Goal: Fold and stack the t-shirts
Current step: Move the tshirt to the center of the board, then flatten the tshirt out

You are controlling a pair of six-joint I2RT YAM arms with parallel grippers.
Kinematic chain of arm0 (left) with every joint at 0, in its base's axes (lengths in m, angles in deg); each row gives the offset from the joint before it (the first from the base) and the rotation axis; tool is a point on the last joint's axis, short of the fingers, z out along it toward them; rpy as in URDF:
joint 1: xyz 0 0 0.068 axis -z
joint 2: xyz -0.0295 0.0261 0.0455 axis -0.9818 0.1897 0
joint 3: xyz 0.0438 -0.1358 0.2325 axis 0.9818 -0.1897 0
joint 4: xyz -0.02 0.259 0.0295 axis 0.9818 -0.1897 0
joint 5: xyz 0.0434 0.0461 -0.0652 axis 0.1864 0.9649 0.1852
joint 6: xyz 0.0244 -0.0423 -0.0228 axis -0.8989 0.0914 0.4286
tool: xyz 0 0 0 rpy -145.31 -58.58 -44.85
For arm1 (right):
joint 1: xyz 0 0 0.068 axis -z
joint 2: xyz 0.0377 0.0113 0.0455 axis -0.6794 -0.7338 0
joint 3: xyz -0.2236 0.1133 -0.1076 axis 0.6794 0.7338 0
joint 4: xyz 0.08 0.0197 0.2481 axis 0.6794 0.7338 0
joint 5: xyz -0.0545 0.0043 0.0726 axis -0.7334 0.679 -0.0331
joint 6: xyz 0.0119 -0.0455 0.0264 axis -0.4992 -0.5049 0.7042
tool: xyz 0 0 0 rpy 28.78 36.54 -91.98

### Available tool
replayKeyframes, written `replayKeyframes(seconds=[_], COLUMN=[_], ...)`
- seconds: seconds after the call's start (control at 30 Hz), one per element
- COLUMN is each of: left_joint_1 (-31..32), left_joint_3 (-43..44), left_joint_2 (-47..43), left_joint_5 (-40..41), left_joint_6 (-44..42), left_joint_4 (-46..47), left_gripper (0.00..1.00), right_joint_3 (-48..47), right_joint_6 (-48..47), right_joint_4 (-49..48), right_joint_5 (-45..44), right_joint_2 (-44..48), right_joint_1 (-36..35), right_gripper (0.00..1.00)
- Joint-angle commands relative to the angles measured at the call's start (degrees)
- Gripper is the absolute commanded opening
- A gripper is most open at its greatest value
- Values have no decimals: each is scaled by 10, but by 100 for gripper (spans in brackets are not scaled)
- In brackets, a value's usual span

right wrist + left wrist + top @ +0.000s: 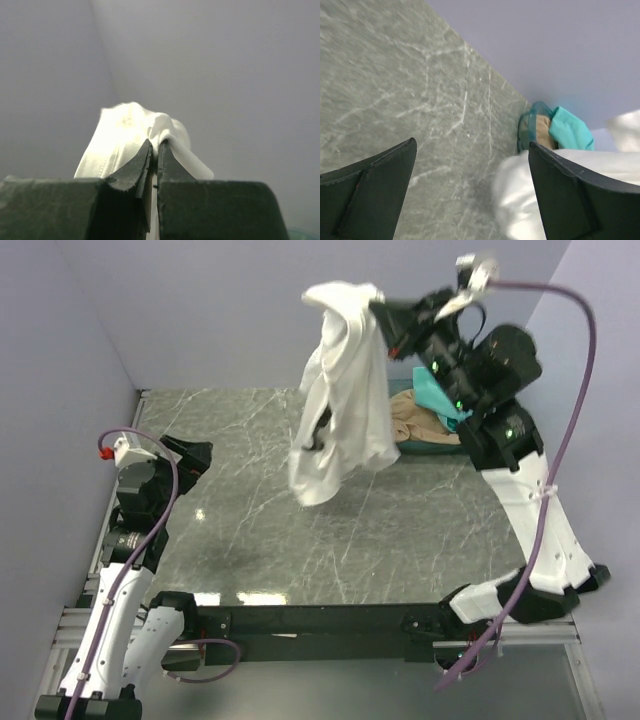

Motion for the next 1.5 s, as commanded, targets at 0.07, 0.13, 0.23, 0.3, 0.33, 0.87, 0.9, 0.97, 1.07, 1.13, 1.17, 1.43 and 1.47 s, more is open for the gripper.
replayKeyframes(seconds=[0.07, 0.13, 0.23, 0.3, 0.33, 0.87, 0.9, 0.97, 1.07, 1.13, 1.17, 1.43, 1.47], left_joint_1=[-4, -3, -1, 10, 24, 131, 131, 131, 135, 140, 143, 170, 170], left_joint_3=[-33, -50, -70, -79, -82, -85, -93, -109, -107, -102, -102, -86, -83], left_joint_2=[21, 36, 65, 93, 104, 261, 260, 263, 289, 306, 321, 393, 396], left_joint_5=[-84, -111, -144, -145, -136, -1, -12, -24, -34, -26, -26, -37, -31], left_joint_6=[27, 26, 17, 14, 14, 31, 36, 39, 40, 43, 43, 44, 43], left_joint_4=[32, 38, 41, 40, 37, -70, -62, -44, -33, -38, -34, -2, -5], left_gripper=[100, 99, 99, 99, 99, 100, 100, 99, 96, 90, 89, 25, 8], right_joint_3=[388, 542, 682, 718, 730, 780, 784, 784, 772, 757, 752, 719, 714], right_joint_6=[84, 122, 193, 222, 229, 169, 159, 137, 127, 125, 124, 102, 96], right_joint_4=[-102, -121, -82, -31, -12, -1, -6, -18, -24, -24, -24, -56, -55], right_joint_5=[-62, -91, -148, -181, -196, -183, -169, -126, -99, -90, -90, -55, -54], right_joint_2=[170, 208, 242, 246, 248, 282, 278, 258, 215, 180, 170, 82, 73], right_joint_1=[-1, 8, 41, 65, 85, 91, 92, 90, 90, 91, 91, 89, 90], right_gripper=[0, 0, 12, 40, 49, 88, 88, 88, 88, 88, 88, 86, 85])
